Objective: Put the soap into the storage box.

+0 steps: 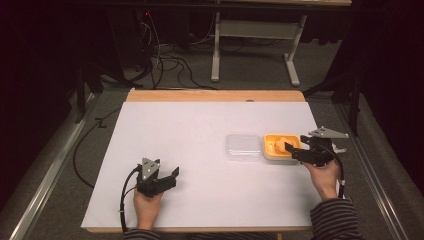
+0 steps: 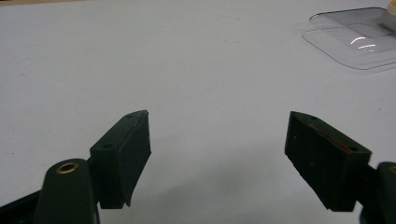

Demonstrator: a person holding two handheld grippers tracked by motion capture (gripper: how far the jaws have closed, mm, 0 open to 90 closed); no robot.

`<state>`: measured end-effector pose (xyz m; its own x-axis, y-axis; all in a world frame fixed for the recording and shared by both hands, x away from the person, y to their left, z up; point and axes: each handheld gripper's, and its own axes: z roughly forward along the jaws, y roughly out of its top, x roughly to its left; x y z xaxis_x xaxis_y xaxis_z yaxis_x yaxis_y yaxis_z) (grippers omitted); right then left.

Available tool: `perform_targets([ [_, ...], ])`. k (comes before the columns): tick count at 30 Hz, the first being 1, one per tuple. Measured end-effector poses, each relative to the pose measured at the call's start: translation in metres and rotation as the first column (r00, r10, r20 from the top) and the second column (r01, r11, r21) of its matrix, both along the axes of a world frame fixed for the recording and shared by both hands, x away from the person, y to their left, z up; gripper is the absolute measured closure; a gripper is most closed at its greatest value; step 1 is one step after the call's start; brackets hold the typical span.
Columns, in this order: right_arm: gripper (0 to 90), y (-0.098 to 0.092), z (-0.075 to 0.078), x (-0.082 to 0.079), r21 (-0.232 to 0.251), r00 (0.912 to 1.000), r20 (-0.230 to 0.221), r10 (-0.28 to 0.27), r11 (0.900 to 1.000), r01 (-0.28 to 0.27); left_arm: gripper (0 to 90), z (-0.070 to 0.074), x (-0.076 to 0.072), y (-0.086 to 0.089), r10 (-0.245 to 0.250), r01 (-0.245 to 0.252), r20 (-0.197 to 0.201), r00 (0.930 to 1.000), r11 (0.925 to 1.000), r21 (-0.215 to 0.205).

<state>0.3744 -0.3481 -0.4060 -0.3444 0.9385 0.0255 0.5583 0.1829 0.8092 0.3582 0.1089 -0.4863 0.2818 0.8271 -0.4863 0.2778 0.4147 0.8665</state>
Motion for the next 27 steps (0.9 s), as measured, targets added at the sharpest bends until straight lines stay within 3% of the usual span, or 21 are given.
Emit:
perform_targets([
  [15, 29.5, -0.011, 0.002, -0.017, 0.047, 0.9995, 0.03, -0.008, 0.999, 0.007, 23.1, 0.0, 0.0, 0.0, -0.001, 0.001, 0.0, 1.0, 1.0, 0.003],
  [19, 30.0, -0.012, 0.005, -0.023, 0.07, 0.9996, 0.027, -0.003, 0.998, 0.001, 23.1, 0.0, 0.0, 0.0, 0.0, 0.0, 0.0, 1.0, 1.0, 0.001],
  [22, 30.2, -0.012, 0.007, -0.028, 0.113, 0.9995, 0.032, 0.006, 0.994, -0.009, 23.1, 0.0, 0.0, 0.0, 0.0, 0.0, 0.0, 1.0, 1.0, 0.001],
  [27, 31.2, -0.01, 0.01, -0.034, 0.118, 0.998, 0.063, 0.005, 0.993, -0.012, 23.1, 0.0, 0.0, 0.0, 0.0, 0.0, 0.0, 1.0, 1.0, 0.001],
])
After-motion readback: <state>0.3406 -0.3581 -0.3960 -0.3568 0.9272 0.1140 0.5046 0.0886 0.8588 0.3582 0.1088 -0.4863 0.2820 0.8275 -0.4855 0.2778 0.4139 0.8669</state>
